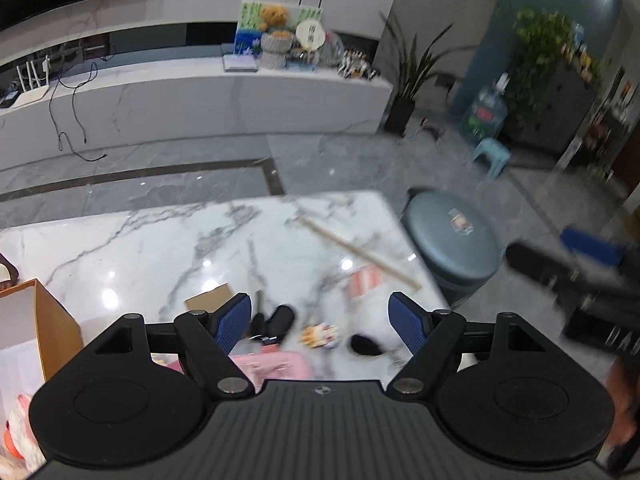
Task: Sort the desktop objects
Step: 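Move both tools back over the table toward the pink bag and white plush, then grasp the pink bag with the left tool while the right tool grasps the white plush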
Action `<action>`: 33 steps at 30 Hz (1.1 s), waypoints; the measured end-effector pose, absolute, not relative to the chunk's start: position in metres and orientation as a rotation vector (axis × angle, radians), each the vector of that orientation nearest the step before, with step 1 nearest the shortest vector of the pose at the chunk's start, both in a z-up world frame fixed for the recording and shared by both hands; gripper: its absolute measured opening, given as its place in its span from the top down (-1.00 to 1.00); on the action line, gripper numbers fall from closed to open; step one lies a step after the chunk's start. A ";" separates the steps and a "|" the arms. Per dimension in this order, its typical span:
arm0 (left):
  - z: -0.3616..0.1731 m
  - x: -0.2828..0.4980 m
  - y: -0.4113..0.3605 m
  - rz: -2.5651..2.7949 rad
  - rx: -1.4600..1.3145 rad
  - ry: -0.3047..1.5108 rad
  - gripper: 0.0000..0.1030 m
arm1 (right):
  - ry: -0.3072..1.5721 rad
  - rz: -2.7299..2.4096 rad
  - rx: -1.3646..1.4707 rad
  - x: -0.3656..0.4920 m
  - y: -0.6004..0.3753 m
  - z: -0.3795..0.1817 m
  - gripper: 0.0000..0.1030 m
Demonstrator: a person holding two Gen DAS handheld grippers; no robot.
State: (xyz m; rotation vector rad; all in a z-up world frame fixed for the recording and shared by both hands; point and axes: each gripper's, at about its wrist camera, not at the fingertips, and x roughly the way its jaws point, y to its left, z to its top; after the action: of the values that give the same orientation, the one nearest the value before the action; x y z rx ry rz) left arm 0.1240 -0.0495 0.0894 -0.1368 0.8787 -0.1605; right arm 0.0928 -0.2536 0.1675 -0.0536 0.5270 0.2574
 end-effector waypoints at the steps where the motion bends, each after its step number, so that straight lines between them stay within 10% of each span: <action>1: 0.079 0.126 -0.046 -0.152 -0.134 0.882 -0.73 | 0.544 0.251 -0.060 0.101 -0.251 0.159 -0.85; 11: -0.014 0.129 -0.026 -0.132 -0.158 1.035 -0.73 | 0.686 0.198 0.021 0.148 -0.247 0.063 -0.85; 33: -0.038 0.123 -0.009 -0.107 -0.043 0.998 -0.73 | 0.774 0.158 -0.039 0.196 -0.229 -0.007 -0.85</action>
State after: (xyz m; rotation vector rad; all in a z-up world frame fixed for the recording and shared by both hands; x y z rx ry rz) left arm 0.1227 -0.0089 -0.0385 -0.0434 0.9982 -0.1068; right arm 0.1960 -0.2291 -0.0070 -0.0387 0.7735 0.1577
